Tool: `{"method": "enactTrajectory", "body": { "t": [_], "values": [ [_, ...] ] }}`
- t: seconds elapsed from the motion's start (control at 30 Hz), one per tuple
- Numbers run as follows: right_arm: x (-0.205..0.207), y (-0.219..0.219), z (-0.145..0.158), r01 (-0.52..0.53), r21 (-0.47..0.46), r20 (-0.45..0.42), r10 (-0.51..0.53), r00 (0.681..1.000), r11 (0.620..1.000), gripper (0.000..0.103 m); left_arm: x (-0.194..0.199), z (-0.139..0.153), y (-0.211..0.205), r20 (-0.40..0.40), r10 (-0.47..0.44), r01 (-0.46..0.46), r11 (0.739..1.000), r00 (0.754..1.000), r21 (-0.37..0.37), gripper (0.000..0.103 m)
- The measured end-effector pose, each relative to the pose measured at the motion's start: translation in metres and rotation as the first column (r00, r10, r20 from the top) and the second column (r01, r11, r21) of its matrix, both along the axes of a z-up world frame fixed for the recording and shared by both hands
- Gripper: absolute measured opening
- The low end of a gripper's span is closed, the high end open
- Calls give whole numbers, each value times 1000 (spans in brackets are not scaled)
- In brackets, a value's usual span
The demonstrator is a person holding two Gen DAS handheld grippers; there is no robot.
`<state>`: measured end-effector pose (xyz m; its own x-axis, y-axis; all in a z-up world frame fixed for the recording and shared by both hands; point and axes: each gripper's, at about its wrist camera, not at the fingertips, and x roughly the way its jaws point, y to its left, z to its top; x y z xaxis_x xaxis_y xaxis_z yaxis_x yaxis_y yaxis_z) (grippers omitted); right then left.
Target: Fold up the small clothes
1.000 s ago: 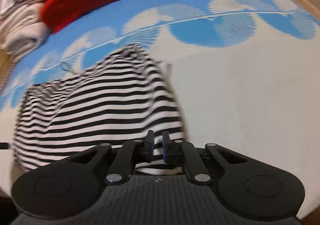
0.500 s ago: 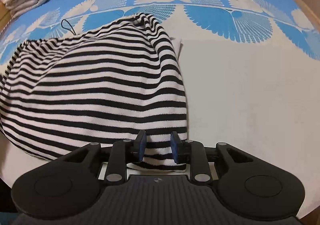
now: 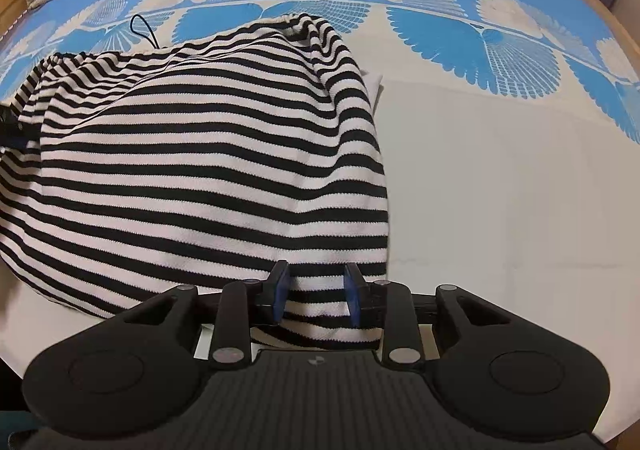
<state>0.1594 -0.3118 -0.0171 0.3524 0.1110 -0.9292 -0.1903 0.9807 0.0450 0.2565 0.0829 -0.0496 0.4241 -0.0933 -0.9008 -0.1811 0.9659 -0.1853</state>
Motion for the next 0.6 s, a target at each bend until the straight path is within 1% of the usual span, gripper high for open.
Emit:
{"method": "enactTrajectory", "body": {
  "t": [0.1,0.23,0.37,0.43,0.5,0.57,0.6],
  "values": [
    [0,4,1,-2,-9,2,2,1000,1000,32,-10,18,9,39,20,-21,1000,999,3,54],
    [-2,13,6,-4,-15,13,4,1000,1000,32,-23,42,22,83,42,-43,999,996,11,61],
    [-7,24,13,-12,-28,28,13,1000,1000,32,-43,64,34,138,41,-44,999,990,20,64],
    [-10,31,17,-14,-30,36,16,999,999,32,-56,77,39,187,24,-35,998,982,56,69],
    [-13,39,22,-11,-30,49,13,999,999,32,-72,91,42,257,-1,-31,992,966,120,75],
    [-16,46,28,-2,-21,65,3,998,1000,33,-88,108,43,330,-55,-12,980,942,197,76],
    [-18,50,31,4,-16,78,-2,997,1000,34,-97,118,44,353,-78,-4,974,932,227,76]
  ]
}}
